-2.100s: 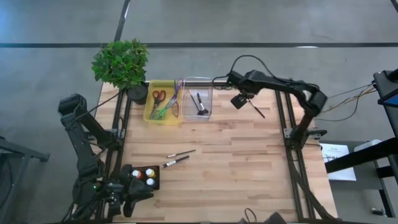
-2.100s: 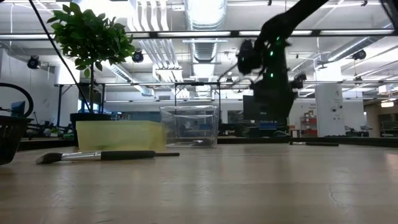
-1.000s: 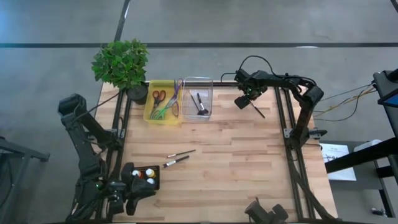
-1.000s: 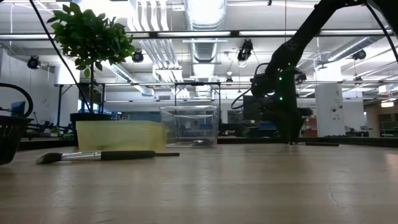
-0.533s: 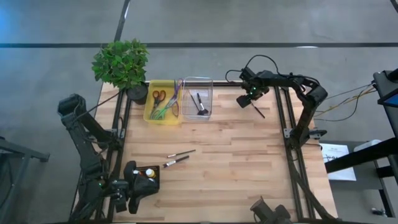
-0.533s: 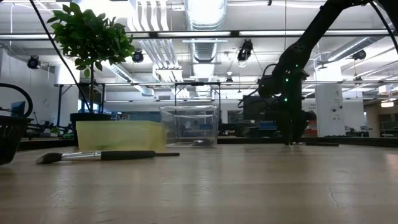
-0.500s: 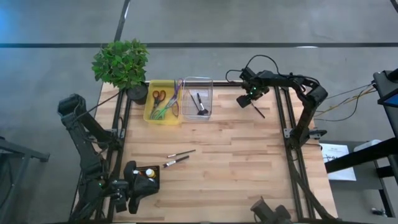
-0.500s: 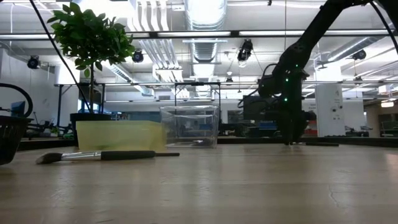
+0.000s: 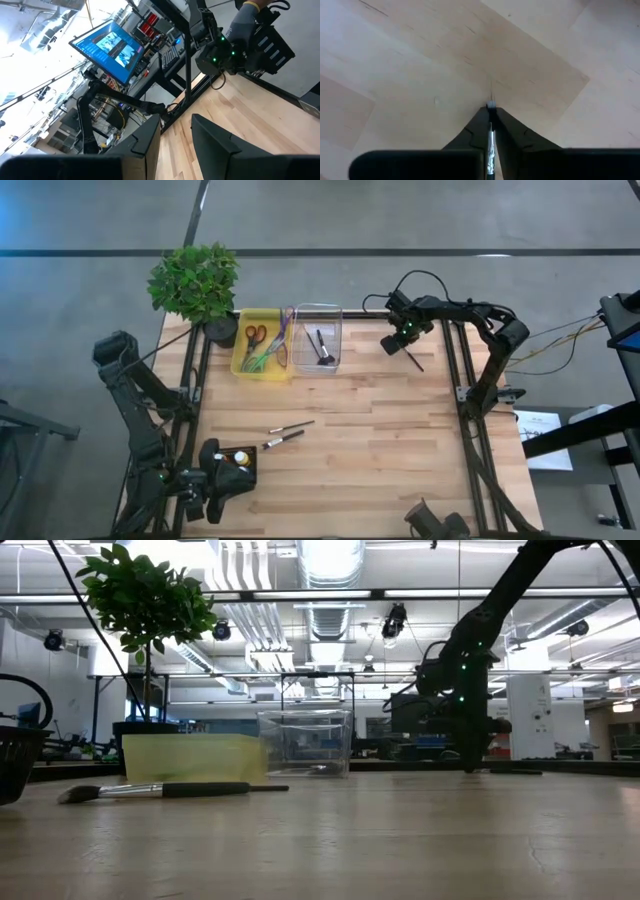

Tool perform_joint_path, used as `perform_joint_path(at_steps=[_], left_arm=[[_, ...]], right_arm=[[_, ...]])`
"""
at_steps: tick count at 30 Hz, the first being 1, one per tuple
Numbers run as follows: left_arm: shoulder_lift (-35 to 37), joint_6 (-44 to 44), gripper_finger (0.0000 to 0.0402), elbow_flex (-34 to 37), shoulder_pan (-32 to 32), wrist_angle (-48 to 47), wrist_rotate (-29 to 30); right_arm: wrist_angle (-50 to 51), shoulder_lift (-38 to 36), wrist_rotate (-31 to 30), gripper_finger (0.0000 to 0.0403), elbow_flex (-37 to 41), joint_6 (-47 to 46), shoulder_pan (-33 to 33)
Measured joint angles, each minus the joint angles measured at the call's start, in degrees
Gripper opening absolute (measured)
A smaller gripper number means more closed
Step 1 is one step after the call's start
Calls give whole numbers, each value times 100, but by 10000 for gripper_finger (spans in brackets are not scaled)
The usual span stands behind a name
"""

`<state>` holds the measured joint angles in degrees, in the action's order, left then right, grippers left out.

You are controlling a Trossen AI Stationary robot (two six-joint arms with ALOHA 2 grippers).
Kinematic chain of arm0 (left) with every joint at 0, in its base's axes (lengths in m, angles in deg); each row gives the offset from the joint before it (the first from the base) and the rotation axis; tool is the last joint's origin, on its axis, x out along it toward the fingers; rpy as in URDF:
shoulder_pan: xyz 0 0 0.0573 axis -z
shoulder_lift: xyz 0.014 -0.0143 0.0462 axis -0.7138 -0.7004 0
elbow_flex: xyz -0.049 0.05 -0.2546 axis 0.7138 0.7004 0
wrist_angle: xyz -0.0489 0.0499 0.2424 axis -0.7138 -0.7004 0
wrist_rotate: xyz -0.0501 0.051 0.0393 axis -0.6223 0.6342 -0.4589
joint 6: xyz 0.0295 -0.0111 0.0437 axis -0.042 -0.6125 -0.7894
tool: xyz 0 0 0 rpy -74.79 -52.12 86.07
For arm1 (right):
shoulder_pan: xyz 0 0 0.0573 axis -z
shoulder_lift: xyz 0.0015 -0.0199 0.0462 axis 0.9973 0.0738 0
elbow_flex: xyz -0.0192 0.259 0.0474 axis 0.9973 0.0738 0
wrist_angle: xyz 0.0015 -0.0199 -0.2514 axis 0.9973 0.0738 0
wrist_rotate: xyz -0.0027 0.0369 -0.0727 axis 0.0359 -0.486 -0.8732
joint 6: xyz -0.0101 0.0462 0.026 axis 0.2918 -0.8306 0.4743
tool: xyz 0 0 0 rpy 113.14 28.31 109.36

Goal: Pick & Place Paint Supplies
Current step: Put the silver and black paintbrush into the transparent bin

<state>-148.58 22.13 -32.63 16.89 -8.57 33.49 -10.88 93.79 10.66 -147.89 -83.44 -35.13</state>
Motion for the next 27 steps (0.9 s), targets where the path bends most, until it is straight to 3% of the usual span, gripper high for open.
perform_joint_path(at_steps=[9,15,27], left_arm=[[0,2,116,-1,0,-4,0],[0,2,116,-2,0,-7,-2],[0,2,116,-2,0,-7,-15]], right_arm=[[-174,-72,-28,10,36,-20,-1],[-262,-636,8,9,89,-105,-82],[-944,-2469,1486,8,534,-724,-898]])
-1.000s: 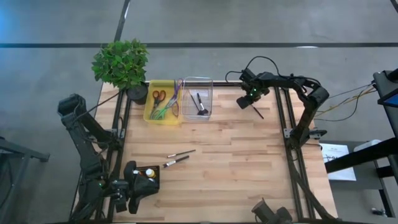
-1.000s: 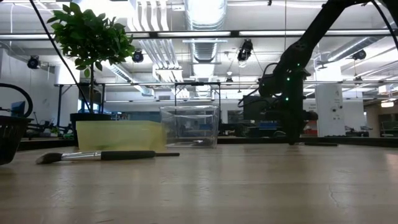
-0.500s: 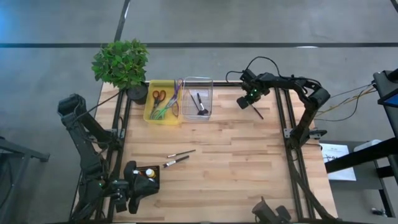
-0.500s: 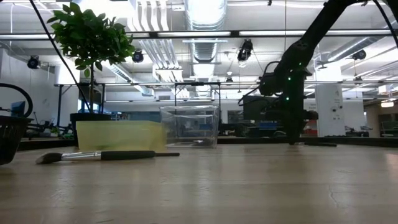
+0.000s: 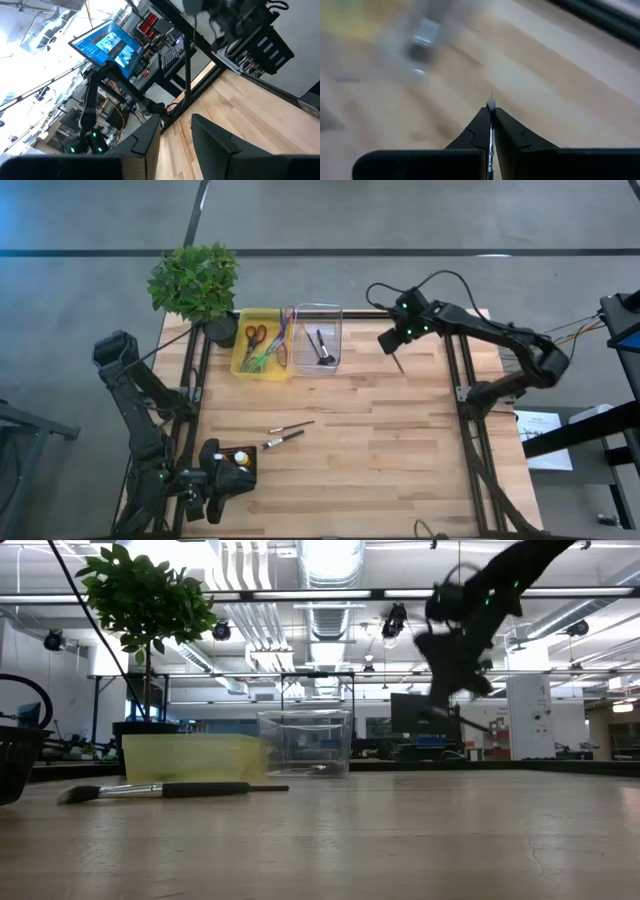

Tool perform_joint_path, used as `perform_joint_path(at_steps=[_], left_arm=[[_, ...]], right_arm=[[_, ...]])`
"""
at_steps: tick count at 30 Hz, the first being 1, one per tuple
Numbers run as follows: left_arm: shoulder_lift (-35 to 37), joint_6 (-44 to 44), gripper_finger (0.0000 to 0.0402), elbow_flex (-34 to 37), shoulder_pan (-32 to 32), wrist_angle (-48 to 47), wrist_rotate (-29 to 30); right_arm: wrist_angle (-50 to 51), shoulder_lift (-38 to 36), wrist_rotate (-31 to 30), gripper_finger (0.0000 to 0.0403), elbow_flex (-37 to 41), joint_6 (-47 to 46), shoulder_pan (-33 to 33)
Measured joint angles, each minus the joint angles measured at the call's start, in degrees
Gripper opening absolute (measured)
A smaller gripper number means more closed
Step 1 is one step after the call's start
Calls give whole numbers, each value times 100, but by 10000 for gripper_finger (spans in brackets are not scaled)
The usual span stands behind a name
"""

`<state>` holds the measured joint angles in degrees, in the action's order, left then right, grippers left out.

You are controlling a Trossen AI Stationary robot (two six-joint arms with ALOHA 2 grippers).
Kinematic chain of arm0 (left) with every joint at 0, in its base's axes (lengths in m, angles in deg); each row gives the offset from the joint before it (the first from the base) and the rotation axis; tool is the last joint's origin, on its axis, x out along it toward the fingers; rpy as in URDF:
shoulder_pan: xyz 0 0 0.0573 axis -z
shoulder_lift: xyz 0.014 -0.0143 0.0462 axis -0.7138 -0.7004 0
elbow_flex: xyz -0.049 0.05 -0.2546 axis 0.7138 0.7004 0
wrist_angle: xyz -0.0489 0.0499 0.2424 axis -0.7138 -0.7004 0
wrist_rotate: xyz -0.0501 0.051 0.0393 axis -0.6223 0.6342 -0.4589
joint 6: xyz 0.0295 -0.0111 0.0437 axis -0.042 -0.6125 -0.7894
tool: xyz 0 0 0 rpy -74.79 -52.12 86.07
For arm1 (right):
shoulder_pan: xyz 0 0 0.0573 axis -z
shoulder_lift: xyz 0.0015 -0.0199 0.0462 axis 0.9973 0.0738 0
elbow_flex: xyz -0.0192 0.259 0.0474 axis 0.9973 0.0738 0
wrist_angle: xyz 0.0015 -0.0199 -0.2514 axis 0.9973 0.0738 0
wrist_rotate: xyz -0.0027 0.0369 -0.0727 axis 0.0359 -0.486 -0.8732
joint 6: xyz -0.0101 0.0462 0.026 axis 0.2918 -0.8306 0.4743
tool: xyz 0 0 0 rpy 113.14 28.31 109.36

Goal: Pick & Place Paint Supplies
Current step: Put the silver and black paintbrush into the transparent bin

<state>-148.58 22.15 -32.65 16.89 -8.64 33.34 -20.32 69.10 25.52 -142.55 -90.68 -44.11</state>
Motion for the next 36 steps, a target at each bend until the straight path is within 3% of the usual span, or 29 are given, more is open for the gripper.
perform_joint_path(at_steps=[7,12,18,28,36], left_arm=[[0,-3,116,0,-30,3,-26],[0,19,116,0,-70,4,-105],[0,98,116,0,-70,4,-129],[0,101,116,0,-72,-2,-124],[0,101,116,1,-72,-61,-111]], right_arm=[[-1253,-493,180,8,29,-575,-1255],[-2373,-139,195,8,-329,-753,-1876],[-2860,886,127,8,-1333,-775,-1930],[-2862,2594,135,8,-3280,-607,-1607],[-2567,3000,-9,8,-3116,-608,-1285]])
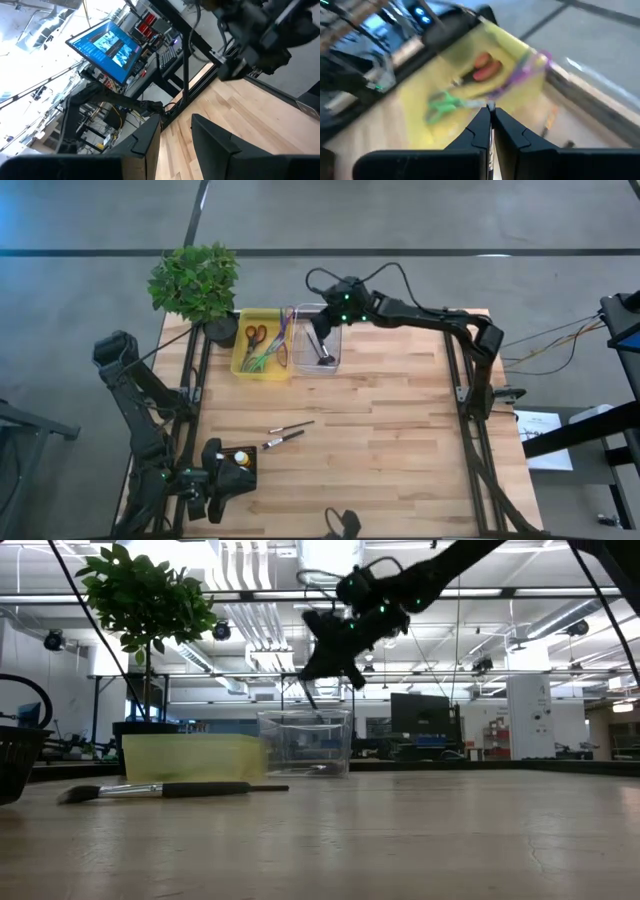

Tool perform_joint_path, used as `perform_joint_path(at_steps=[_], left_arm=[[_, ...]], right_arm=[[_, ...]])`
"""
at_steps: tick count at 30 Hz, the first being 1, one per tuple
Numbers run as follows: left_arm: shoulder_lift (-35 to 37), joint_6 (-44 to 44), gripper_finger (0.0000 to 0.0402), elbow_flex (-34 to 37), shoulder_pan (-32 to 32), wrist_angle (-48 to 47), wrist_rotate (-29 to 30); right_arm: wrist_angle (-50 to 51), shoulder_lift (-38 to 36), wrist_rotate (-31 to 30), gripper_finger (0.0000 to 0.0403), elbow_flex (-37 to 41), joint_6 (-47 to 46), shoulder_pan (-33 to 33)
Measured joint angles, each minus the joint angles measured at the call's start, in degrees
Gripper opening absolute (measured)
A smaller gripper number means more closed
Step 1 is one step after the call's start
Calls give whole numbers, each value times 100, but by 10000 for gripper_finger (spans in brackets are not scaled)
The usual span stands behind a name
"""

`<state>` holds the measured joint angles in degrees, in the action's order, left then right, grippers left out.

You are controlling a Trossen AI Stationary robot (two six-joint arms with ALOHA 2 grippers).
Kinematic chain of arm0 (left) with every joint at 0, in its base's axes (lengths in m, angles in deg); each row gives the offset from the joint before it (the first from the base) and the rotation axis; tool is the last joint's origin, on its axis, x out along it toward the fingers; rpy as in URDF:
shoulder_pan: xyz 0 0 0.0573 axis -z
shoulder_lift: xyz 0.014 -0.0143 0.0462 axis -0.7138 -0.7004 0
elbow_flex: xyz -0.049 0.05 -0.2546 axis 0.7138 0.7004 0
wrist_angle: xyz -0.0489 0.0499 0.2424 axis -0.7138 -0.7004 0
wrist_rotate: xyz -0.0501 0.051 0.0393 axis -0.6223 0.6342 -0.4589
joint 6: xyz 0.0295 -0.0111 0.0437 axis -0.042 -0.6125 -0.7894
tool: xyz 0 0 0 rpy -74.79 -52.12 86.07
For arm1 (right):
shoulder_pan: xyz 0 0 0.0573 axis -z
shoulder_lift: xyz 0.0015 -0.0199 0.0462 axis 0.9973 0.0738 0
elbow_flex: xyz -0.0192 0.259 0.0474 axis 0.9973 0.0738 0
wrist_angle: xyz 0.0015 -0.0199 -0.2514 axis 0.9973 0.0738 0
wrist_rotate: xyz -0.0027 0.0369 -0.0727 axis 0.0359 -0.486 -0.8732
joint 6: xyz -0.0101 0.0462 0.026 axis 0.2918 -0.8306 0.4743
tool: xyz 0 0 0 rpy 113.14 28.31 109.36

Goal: Pick & Place Paint Supplies
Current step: Put the silver and black paintbrush into the transparent bin

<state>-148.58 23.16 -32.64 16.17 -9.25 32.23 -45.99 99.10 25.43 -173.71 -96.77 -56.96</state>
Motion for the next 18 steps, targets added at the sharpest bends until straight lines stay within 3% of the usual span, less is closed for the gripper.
perform_joint_path(at_steps=[9,18], left_arm=[[0,2,116,1,0,-6,-2],[0,2,116,-1,-4,-2,-2]], right_arm=[[-618,-79,-141,8,886,-77,241],[-754,-127,32,8,1082,-53,280]])
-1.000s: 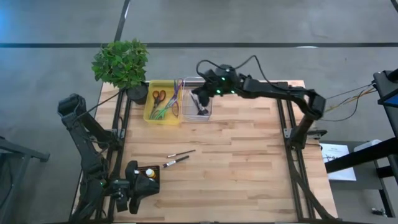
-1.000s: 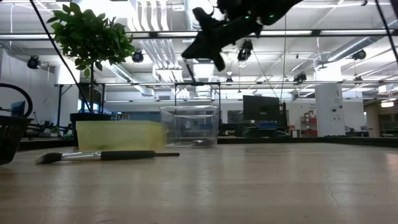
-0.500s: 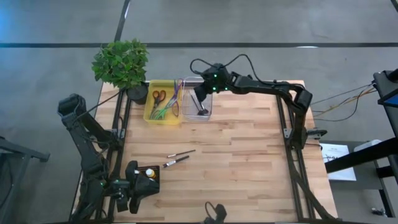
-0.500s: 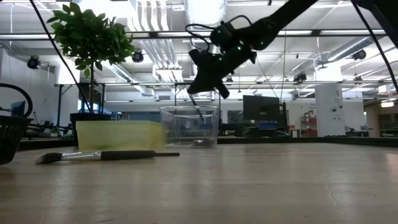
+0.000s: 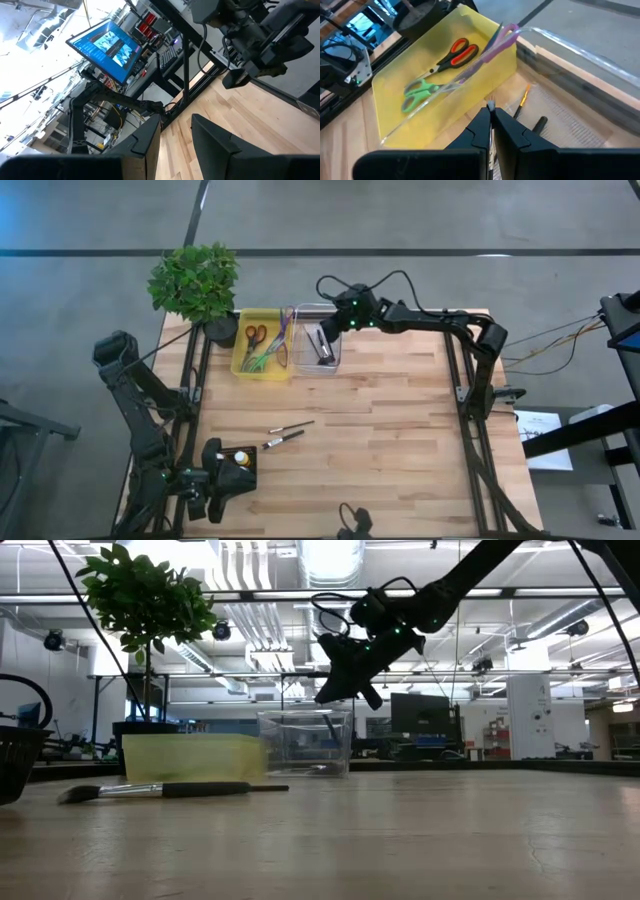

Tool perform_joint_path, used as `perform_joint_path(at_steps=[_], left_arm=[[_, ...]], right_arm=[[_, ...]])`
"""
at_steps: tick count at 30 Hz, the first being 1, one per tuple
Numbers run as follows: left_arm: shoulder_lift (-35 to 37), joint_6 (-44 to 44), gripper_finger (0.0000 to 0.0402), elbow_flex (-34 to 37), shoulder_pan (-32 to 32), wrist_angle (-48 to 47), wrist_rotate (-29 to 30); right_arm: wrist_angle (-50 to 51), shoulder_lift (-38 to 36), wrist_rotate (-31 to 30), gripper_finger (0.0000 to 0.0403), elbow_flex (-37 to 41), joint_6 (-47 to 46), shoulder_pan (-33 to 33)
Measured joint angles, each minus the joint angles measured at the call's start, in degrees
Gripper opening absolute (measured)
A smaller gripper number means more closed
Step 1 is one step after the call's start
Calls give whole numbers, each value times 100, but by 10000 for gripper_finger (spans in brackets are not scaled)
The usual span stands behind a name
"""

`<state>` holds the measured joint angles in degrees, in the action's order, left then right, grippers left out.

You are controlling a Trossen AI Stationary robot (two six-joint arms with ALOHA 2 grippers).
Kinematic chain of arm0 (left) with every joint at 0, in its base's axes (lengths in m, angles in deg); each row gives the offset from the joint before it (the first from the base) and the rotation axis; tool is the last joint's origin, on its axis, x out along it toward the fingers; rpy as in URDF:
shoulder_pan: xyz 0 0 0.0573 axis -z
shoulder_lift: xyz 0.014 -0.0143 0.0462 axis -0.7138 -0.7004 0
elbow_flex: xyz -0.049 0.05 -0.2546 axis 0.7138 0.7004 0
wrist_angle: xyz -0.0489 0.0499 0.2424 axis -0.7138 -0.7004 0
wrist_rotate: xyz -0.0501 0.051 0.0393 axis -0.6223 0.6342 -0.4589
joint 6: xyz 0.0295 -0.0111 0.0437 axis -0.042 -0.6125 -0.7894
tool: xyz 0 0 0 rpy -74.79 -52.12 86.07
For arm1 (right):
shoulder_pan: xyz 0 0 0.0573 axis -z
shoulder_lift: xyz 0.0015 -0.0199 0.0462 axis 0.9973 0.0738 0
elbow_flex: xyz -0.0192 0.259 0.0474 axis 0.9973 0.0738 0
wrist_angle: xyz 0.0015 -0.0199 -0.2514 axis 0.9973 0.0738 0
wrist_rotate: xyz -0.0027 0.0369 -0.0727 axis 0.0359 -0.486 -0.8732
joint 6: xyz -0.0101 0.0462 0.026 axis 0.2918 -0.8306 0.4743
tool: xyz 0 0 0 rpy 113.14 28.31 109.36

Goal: Pick & Place Paint Supplies
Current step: Put the silver and black paintbrush into the transparent bin, then put the black foundation brush into the transparent bin

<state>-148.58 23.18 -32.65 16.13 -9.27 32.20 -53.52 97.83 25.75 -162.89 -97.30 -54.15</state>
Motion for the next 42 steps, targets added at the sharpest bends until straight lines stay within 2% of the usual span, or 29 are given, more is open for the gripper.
perform_joint_path(at_steps=[17,20,27,31,36,42], left_arm=[[0,6,116,0,-4,0,-2],[0,17,116,0,-4,0,-1],[0,24,116,0,-4,2,-2],[0,48,116,0,-4,0,-2],[0,304,116,0,-34,-4,49],[2,1355,116,-8,-364,-705,246]], right_arm=[[-1,0,173,11,-49,199,-51],[-2,0,172,33,-49,240,-53],[2,0,162,143,-49,249,-52],[7,-13,162,188,-49,361,-101],[43,-182,280,204,-49,499,-305],[232,-642,262,205,-49,765,-869]])
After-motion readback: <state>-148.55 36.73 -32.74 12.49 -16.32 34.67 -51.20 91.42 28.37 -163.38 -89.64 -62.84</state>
